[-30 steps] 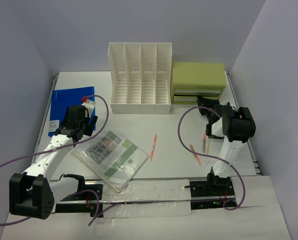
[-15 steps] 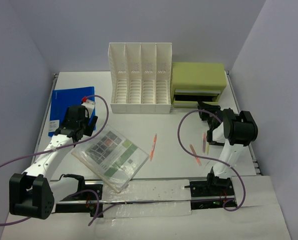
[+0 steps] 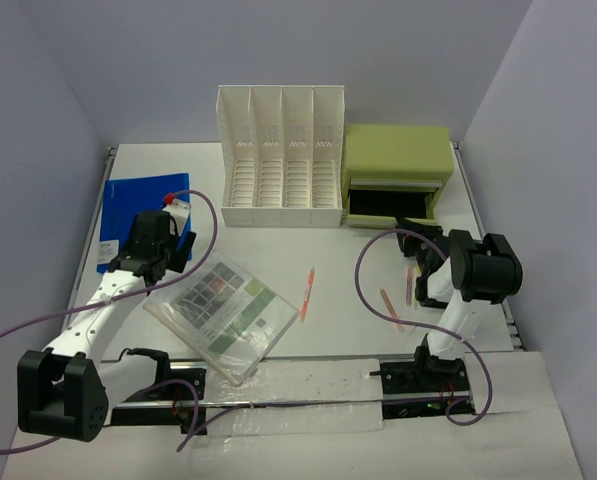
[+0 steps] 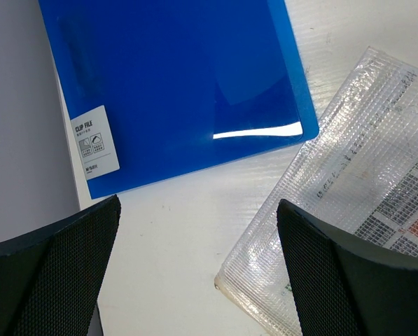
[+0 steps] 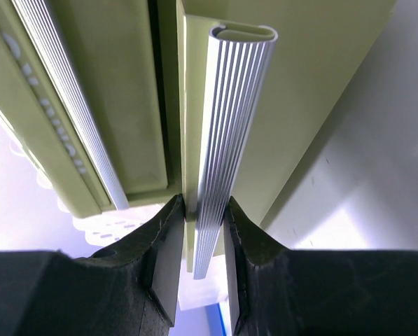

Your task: Organize the desk

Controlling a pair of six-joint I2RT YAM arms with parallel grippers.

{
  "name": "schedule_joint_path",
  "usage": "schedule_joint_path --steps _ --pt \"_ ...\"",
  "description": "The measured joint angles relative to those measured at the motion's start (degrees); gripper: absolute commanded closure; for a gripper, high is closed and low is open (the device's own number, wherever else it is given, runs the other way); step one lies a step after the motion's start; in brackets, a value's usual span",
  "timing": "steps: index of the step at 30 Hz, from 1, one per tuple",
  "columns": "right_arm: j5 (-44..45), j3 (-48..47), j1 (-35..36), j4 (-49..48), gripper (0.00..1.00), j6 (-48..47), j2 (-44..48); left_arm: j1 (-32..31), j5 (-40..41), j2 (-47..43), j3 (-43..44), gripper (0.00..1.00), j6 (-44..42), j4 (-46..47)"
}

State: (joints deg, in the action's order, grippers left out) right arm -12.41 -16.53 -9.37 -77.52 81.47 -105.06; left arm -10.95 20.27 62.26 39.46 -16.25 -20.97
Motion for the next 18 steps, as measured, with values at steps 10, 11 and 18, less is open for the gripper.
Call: schedule_joint_path --steps 10,11,18 --pt "0.01 4.60 -0.22 -0.06 0.77 -0.61 3.40 -0.01 -0.58 -0.02 0.00 0.01 0.00 -0.47" --pt "-0.07 4.83 -0.23 -0.09 0.74 -0.61 3.48 -0.01 -0.65 -0.02 0.00 0.01 0.00 -0.47" --pt "-0.84 5.97 -0.35 0.52 0.36 -2.04 3.69 -0.01 -1.06 -0.06 0.00 0.01 0.00 -0.50"
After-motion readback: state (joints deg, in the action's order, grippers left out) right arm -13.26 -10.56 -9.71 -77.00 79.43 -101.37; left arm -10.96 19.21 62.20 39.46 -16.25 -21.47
